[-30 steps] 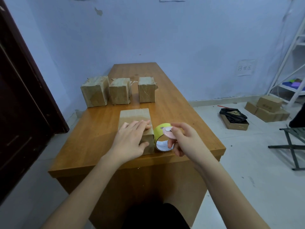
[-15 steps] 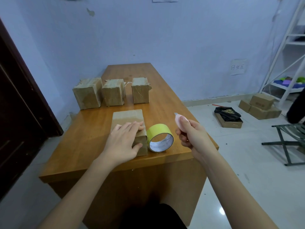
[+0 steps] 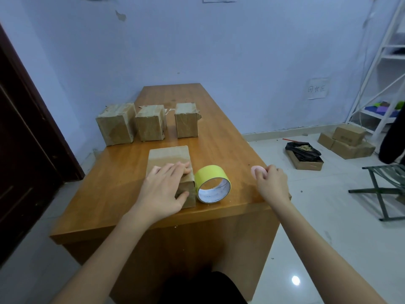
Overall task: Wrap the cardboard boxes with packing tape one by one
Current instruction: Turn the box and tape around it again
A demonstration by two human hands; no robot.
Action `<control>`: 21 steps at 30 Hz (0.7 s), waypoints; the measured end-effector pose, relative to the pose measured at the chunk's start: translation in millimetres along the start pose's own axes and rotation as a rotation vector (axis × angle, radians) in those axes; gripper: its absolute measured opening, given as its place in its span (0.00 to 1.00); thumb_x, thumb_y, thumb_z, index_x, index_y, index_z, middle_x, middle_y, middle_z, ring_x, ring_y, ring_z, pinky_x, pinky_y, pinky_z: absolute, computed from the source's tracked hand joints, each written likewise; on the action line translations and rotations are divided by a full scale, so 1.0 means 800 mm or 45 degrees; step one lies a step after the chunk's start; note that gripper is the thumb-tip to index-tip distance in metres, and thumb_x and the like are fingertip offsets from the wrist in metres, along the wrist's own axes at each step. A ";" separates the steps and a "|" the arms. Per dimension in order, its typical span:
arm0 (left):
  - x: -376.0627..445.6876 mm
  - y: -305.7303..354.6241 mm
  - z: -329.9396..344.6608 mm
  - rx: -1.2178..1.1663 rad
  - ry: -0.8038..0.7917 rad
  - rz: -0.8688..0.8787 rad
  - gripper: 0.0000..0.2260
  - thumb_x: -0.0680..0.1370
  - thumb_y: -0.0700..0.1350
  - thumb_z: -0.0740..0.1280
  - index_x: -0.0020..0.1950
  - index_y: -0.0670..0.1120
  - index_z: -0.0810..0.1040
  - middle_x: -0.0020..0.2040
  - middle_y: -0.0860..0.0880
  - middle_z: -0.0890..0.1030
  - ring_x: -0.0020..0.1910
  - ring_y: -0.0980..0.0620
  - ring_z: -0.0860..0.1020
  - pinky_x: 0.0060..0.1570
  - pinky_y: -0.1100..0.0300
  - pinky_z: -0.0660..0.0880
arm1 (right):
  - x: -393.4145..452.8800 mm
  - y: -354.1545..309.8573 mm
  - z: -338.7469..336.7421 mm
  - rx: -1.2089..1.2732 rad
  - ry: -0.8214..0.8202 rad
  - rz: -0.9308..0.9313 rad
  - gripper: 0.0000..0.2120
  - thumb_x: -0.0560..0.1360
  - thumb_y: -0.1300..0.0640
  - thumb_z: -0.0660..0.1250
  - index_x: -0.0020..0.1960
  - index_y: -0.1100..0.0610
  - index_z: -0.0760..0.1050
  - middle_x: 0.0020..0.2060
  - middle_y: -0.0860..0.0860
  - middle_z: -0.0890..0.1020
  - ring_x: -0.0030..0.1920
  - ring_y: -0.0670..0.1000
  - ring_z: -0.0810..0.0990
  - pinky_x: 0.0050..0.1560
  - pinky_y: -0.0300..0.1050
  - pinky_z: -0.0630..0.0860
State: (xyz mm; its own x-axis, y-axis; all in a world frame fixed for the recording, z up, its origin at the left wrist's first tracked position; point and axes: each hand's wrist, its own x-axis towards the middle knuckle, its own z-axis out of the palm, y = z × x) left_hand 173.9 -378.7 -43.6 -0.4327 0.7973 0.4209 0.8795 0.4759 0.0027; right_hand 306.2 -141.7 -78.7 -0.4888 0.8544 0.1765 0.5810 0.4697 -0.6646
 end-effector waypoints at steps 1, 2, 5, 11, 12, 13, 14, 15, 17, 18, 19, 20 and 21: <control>0.000 0.000 0.000 0.001 0.003 0.004 0.27 0.72 0.55 0.68 0.69 0.52 0.65 0.69 0.57 0.69 0.68 0.57 0.65 0.61 0.59 0.61 | 0.001 0.003 0.003 -0.092 0.025 -0.013 0.15 0.80 0.55 0.55 0.55 0.66 0.72 0.54 0.62 0.75 0.56 0.61 0.70 0.52 0.51 0.66; 0.000 -0.001 0.000 0.004 0.007 0.007 0.27 0.72 0.54 0.68 0.69 0.51 0.65 0.69 0.57 0.69 0.68 0.57 0.65 0.61 0.59 0.61 | 0.002 0.005 0.007 -0.174 0.048 -0.025 0.15 0.80 0.54 0.55 0.56 0.65 0.73 0.55 0.62 0.75 0.58 0.61 0.69 0.55 0.52 0.65; 0.000 -0.001 0.000 0.005 0.015 0.009 0.26 0.72 0.54 0.68 0.68 0.51 0.66 0.69 0.56 0.69 0.67 0.56 0.66 0.61 0.58 0.62 | 0.000 0.012 0.017 -0.363 0.111 -0.037 0.17 0.80 0.53 0.55 0.56 0.65 0.74 0.58 0.62 0.74 0.61 0.61 0.67 0.59 0.51 0.64; -0.001 0.000 0.001 0.016 0.034 0.014 0.25 0.71 0.54 0.69 0.67 0.51 0.68 0.68 0.56 0.71 0.66 0.56 0.68 0.59 0.58 0.63 | -0.001 0.012 0.027 -0.490 0.206 0.042 0.19 0.80 0.49 0.55 0.56 0.65 0.72 0.61 0.63 0.71 0.65 0.61 0.65 0.60 0.53 0.63; -0.001 0.000 0.001 0.020 0.033 0.013 0.25 0.71 0.54 0.68 0.67 0.51 0.68 0.68 0.56 0.71 0.66 0.56 0.68 0.59 0.58 0.63 | -0.001 0.012 0.026 -0.480 0.211 0.038 0.19 0.80 0.49 0.56 0.57 0.65 0.71 0.62 0.63 0.70 0.65 0.61 0.64 0.60 0.53 0.63; -0.001 -0.001 0.001 0.022 0.033 0.013 0.25 0.71 0.54 0.68 0.67 0.51 0.68 0.68 0.56 0.71 0.66 0.56 0.68 0.59 0.58 0.63 | -0.001 0.010 0.025 -0.470 0.222 0.030 0.19 0.80 0.49 0.57 0.57 0.65 0.71 0.62 0.63 0.70 0.65 0.61 0.64 0.61 0.54 0.63; -0.001 -0.001 0.001 0.023 0.032 0.013 0.25 0.71 0.54 0.68 0.67 0.51 0.68 0.67 0.56 0.71 0.66 0.56 0.68 0.59 0.58 0.63 | -0.001 0.008 0.024 -0.458 0.240 0.015 0.19 0.80 0.49 0.58 0.58 0.65 0.71 0.62 0.63 0.70 0.65 0.62 0.64 0.61 0.54 0.63; -0.001 -0.001 0.001 0.020 0.032 0.014 0.25 0.71 0.54 0.68 0.67 0.51 0.68 0.67 0.56 0.71 0.66 0.56 0.68 0.59 0.58 0.63 | -0.002 0.003 0.021 -0.437 0.264 -0.012 0.19 0.80 0.49 0.59 0.58 0.65 0.71 0.62 0.63 0.70 0.65 0.61 0.64 0.61 0.54 0.63; -0.001 -0.001 0.001 0.016 0.032 0.014 0.25 0.72 0.54 0.68 0.67 0.51 0.68 0.68 0.56 0.71 0.67 0.56 0.67 0.60 0.58 0.63 | -0.005 -0.014 0.014 -0.319 0.313 -0.138 0.18 0.80 0.51 0.60 0.58 0.66 0.72 0.61 0.62 0.71 0.63 0.62 0.67 0.59 0.54 0.65; -0.001 0.000 0.001 0.016 0.029 0.014 0.25 0.72 0.54 0.68 0.67 0.51 0.67 0.68 0.56 0.70 0.67 0.56 0.67 0.60 0.58 0.63 | -0.008 -0.026 0.010 -0.210 0.319 -0.242 0.17 0.79 0.52 0.61 0.57 0.66 0.72 0.59 0.62 0.72 0.60 0.62 0.69 0.56 0.53 0.66; -0.001 0.000 0.000 0.015 0.025 0.014 0.25 0.72 0.54 0.68 0.67 0.51 0.67 0.68 0.56 0.70 0.67 0.56 0.67 0.61 0.57 0.62 | -0.011 -0.040 0.006 -0.081 0.290 -0.350 0.15 0.79 0.54 0.61 0.57 0.66 0.72 0.58 0.61 0.73 0.57 0.61 0.72 0.53 0.51 0.68; -0.001 0.000 0.000 0.012 0.022 0.012 0.26 0.72 0.54 0.68 0.67 0.51 0.67 0.68 0.56 0.70 0.67 0.56 0.66 0.61 0.57 0.62 | -0.014 -0.056 0.002 0.038 0.223 -0.446 0.15 0.80 0.54 0.61 0.58 0.65 0.71 0.58 0.59 0.73 0.54 0.59 0.74 0.50 0.49 0.69; -0.001 0.001 -0.001 0.010 0.021 0.010 0.26 0.72 0.53 0.68 0.68 0.51 0.67 0.68 0.56 0.70 0.68 0.56 0.66 0.61 0.57 0.62 | -0.017 -0.072 -0.001 0.114 0.129 -0.538 0.14 0.80 0.54 0.60 0.59 0.63 0.71 0.57 0.56 0.74 0.54 0.56 0.75 0.49 0.46 0.69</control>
State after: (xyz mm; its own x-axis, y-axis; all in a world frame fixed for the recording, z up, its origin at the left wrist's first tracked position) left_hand 174.7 -379.3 -43.5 -0.4223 0.7950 0.4356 0.8814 0.4723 -0.0077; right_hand 280.1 -180.4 -42.1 -0.6026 0.6110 0.5133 0.2831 0.7651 -0.5784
